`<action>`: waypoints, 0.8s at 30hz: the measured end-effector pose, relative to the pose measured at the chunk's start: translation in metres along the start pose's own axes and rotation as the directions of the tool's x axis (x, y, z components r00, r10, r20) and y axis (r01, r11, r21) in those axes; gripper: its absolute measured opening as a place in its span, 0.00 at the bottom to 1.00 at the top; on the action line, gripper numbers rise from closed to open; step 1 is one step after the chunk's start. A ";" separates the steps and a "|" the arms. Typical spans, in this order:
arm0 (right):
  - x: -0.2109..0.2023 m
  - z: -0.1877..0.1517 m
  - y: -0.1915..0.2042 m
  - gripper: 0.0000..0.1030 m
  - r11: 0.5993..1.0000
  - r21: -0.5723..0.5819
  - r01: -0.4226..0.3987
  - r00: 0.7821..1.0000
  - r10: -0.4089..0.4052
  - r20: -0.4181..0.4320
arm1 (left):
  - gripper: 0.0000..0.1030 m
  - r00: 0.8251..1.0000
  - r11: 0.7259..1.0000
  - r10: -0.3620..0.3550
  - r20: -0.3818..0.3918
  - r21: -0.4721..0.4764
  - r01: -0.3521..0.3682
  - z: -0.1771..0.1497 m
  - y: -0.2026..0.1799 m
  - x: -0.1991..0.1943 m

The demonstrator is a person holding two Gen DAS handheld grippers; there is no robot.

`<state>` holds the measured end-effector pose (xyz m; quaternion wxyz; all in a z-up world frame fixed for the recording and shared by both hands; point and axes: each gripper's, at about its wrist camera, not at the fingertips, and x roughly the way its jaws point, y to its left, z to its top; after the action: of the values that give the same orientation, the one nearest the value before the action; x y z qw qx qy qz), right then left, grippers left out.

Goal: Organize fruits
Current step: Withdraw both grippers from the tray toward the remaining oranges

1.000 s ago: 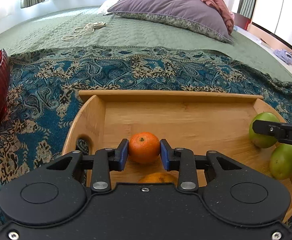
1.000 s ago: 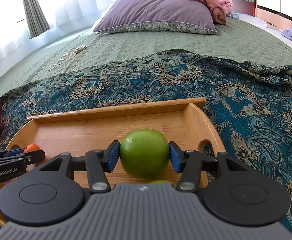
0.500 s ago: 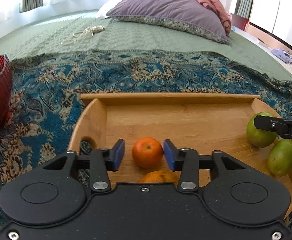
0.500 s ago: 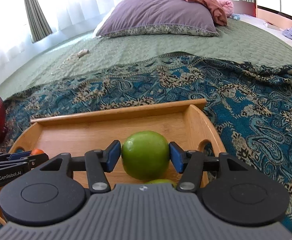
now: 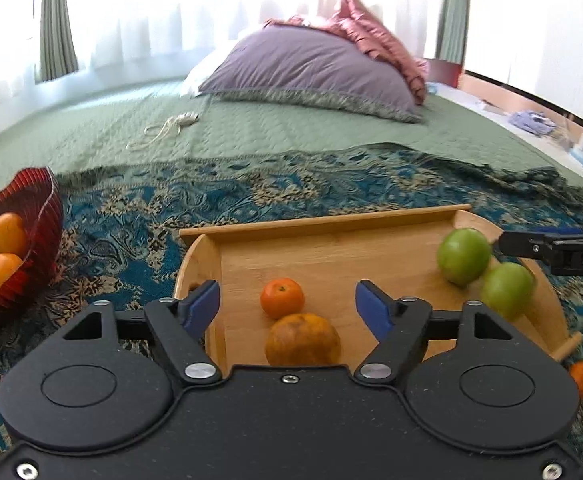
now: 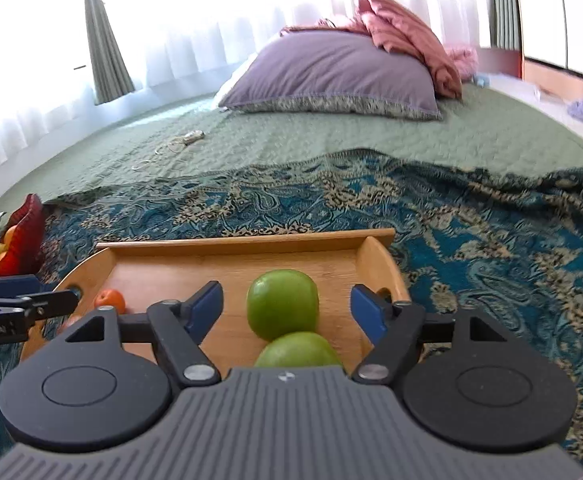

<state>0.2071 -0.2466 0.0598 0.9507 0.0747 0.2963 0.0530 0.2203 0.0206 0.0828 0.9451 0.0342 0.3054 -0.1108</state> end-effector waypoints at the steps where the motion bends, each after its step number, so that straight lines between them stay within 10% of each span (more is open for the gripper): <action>1: -0.005 -0.002 0.000 0.84 1.000 -0.008 -0.003 1.000 0.003 0.010 | 0.73 1.000 1.000 -0.010 0.007 0.006 0.010 -0.003 -0.003 -0.007; 24: -0.096 -0.076 0.007 0.99 0.977 -0.212 0.026 0.984 0.013 0.178 | 0.87 0.996 0.997 -0.077 0.047 0.004 0.077 -0.081 -0.068 -0.081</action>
<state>0.0844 -0.2454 0.0529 0.9761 -0.0244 0.2029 0.0744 0.0942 -0.0199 0.0647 0.9470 0.0209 0.2842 -0.1485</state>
